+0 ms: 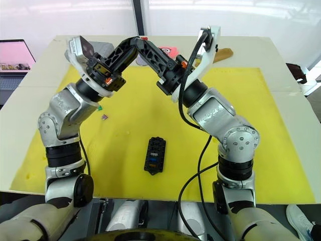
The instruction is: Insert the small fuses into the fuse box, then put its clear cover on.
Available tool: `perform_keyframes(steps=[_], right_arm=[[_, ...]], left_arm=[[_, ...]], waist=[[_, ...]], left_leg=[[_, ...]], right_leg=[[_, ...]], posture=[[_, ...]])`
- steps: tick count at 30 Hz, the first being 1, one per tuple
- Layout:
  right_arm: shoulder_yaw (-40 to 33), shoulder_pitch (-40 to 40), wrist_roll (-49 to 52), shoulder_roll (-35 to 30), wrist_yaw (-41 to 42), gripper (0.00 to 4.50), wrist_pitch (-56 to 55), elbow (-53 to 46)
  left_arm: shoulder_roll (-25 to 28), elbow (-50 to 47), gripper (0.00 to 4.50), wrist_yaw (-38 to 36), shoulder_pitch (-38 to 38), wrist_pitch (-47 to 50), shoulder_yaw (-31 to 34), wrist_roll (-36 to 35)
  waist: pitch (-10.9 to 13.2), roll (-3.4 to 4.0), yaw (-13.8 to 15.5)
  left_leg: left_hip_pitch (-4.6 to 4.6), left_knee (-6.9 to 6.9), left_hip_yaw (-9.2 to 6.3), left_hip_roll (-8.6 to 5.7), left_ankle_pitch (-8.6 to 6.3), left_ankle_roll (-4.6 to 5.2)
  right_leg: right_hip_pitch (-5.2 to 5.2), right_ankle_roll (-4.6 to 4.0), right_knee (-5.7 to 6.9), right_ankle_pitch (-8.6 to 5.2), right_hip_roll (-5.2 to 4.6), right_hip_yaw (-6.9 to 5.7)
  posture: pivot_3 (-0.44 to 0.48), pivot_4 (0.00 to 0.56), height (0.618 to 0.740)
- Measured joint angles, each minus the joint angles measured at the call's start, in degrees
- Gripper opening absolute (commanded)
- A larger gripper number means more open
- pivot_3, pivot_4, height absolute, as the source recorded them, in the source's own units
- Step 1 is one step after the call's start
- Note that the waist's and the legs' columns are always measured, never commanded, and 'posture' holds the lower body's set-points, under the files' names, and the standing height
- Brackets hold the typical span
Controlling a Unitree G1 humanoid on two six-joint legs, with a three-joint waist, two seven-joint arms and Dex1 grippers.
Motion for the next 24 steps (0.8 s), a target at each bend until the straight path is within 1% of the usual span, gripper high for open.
perform_keyframes(steps=[1, 2, 9, 11, 14, 15, 16, 17, 19, 21, 22, 24], right_arm=[[0.0, 0.0, 0.0, 0.0, 0.1, 0.30, 0.0, 0.0], [-0.1, 0.2, -0.1, 0.0, 0.1, 0.03, -0.2, 0.0], [0.0, 0.3, -0.1, 0.0, 0.1, 0.03, -0.4, 0.0], [0.0, 0.3, -0.1, 0.0, 0.1, 0.03, -0.4, 0.0], [0.0, 0.4, 0.0, -0.2, 0.3, 0.00, -0.4, -0.1], [-0.1, 0.4, 0.1, -0.6, 0.4, 0.00, -0.4, -0.1], [-0.1, 0.4, 0.3, -1.1, 0.5, 0.00, -0.3, -0.2], [-0.3, 0.4, 0.9, -2.0, 0.7, 0.00, -0.2, -0.3], [-1.3, 0.4, 2.3, -4.4, 1.2, 0.00, 0.5, -0.4], [-2.3, 0.4, 4.2, -7.6, 2.1, 0.00, 1.7, -0.2], [-2.5, 0.4, 5.7, -10.3, 3.1, 0.00, 3.2, 0.0], [-2.8, 0.4, 8.0, -15.1, 5.1, 0.00, 5.9, 0.5]], left_arm=[[0.1, 0.0, 0.00, -0.1, 0.0, 0.0, -0.1, 0.0], [0.1, 0.0, 0.00, -0.6, 0.0, -0.1, 0.0, -0.1], [0.3, 0.0, 0.00, -1.0, 0.0, -0.5, -0.4, -0.1], [1.6, 0.0, 0.00, -1.4, 0.0, -0.4, -1.0, -0.2], [3.1, 0.6, 0.88, -2.0, 0.1, 0.3, -1.3, -0.2], [4.6, 1.3, 1.48, -2.8, 0.4, 1.3, -1.4, -0.2], [6.5, 1.8, 1.91, -3.8, 0.9, 2.3, -1.4, -0.2], [9.5, 2.5, 2.52, -5.2, 1.5, 3.9, -1.5, 0.0], [16.0, 4.4, 3.50, -9.2, 2.3, 7.2, -1.2, 0.7], [21.9, 5.7, 4.47, -15.1, 2.4, 10.8, -1.3, 3.6], [25.5, 6.0, 4.47, -19.6, 2.4, 12.8, -1.6, 6.8], [30.9, 5.9, 4.47, -28.1, 2.4, 14.9, -1.9, 13.2]], waist=[[0.0, 0.00, 0.0], [0.0, 0.00, 0.0], [0.0, 0.00, 0.0], [0.0, 0.00, 0.0], [0.0, 0.00, 0.0], [0.0, 0.01, -0.1], [0.0, 0.02, -0.1], [0.0, 0.02, -0.2], [0.0, 0.05, -0.2], [0.0, 0.06, -0.2], [0.1, 0.09, -0.2], [0.1, 0.12, -0.1]], left_leg=[[0.00, 0.00, 0.00, 0.00, 0.00, 0.00], [0.00, 0.00, 0.00, 0.00, 0.00, 0.00], [0.00, 0.00, -0.01, 0.00, 0.00, 0.00], [0.00, -0.02, -0.01, 0.00, 0.00, 0.00], [0.00, -0.03, -0.01, 0.01, 0.00, 0.00], [0.00, -0.04, -0.01, 0.01, 0.00, 0.00], [0.00, -0.06, -0.01, 0.03, 0.00, 0.00], [0.00, -0.09, -0.02, 0.03, 0.00, 0.00], [0.00, -0.13, -0.03, 0.03, 0.00, 0.00], [0.00, -0.18, -0.05, 0.01, 0.00, 0.00], [0.00, -0.21, -0.03, -0.05, 0.00, 0.00], [0.01, -0.26, -0.04, -0.03, 0.00, 0.00]], right_leg=[[0.00, 0.00, 0.00, 0.00, 0.00, 0.00], [0.00, 0.00, -0.01, 0.00, 0.00, 0.00], [0.01, 0.00, -0.04, 0.00, 0.00, 0.00], [0.01, 0.00, -0.04, 0.00, 0.00, 0.00], [0.00, 0.00, -0.06, 0.00, 0.02, 0.00], [-0.01, 0.00, -0.06, 0.00, 0.02, 0.00], [-0.03, 0.00, -0.07, 0.00, 0.07, 0.02], [-0.06, 0.00, -0.07, 0.00, 0.11, 0.06], [-0.10, 0.00, -0.08, 0.00, 0.19, 0.08], [-0.11, 0.00, -0.09, 0.00, 0.21, 0.09], [-0.11, 0.00, -0.13, 0.00, 0.24, 0.09], [-0.08, 0.00, -0.20, 0.00, 0.24, 0.10]], posture=[[0.000, 0.150, 0.740], [0.000, 0.150, 0.740], [0.000, 0.150, 0.740], [0.000, 0.150, 0.740], [0.000, 0.150, 0.740], [0.000, 0.150, 0.740], [0.000, 0.150, 0.740], [0.000, 0.150, 0.740], [0.000, 0.150, 0.740], [0.000, 0.150, 0.740], [0.000, 0.150, 0.740], [0.000, 0.150, 0.740]])
